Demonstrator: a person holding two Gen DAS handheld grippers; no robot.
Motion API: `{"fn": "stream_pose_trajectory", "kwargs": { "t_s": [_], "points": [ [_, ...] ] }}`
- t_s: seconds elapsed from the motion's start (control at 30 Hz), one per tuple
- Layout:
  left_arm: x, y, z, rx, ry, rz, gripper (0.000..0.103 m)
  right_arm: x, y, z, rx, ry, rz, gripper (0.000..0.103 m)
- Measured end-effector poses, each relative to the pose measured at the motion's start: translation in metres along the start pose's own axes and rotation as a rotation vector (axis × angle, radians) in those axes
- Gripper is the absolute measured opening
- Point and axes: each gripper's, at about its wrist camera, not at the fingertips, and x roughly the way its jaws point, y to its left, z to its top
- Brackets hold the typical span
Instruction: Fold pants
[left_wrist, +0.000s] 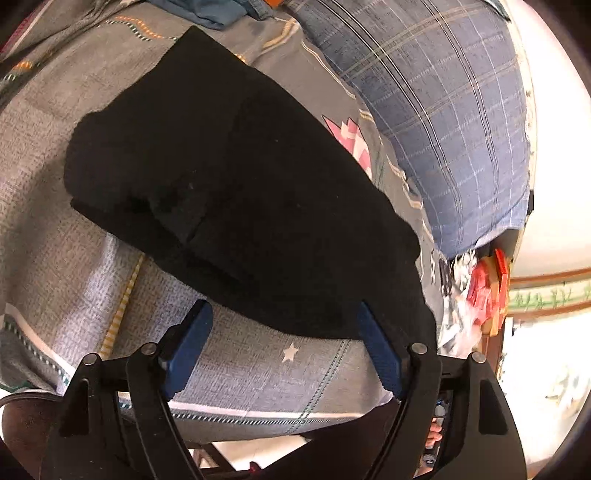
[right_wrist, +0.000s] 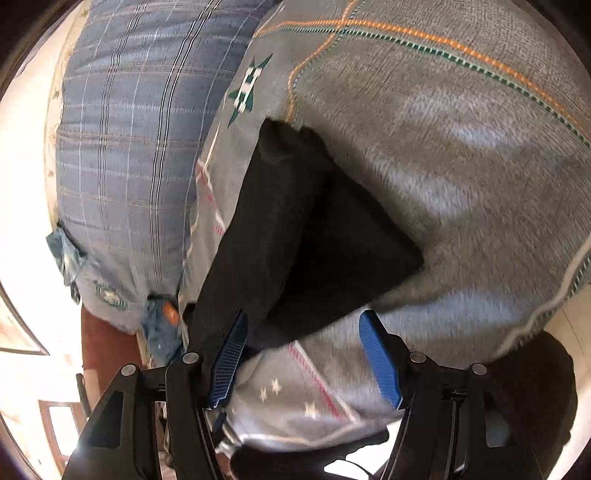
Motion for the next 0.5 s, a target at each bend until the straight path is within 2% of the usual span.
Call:
{"fn": "stream_pose_trajectory", "kwargs": {
  "t_s": [0.1,0.17,0.2,0.23,0.27,0.3,0.4,0.5],
  "points": [
    [-0.001,-0.005,0.004,-0.009,-0.005,-0.007,0.080,0.001,0.001,0.007,0.037,-0.068,0.087,0.065],
    [0.001,-0.005,0.005,-0.013,-0.013,0.005,0.079,0.004,0.008,0.010,0.012,-0.086,0.093,0.065],
    [0.003,-0.005,0.006,-0.018,-0.021,0.007,0.070,0.008,0.014,0.011,-0.016,-0.092,0.073,0.065],
    [0.002,-0.005,0.008,-0.022,-0.049,0.027,0.033,0.013,0.017,0.012,-0.037,-0.097,0.048,0.063],
    [0.002,-0.006,0.010,-0.019,-0.054,0.043,0.015,0.016,0.019,0.013,-0.049,-0.101,0.034,0.047],
    [0.003,-0.006,0.013,-0.027,-0.043,0.033,0.013,0.018,0.021,0.014,-0.058,-0.106,0.026,0.011],
    [-0.009,-0.009,0.017,-0.064,-0.051,-0.022,0.012,0.004,0.038,0.026,-0.113,-0.112,0.112,0.008],
    [-0.024,-0.022,0.012,-0.053,-0.056,-0.082,0.011,-0.036,0.073,0.023,-0.274,-0.169,0.183,0.008]
  ]
}}
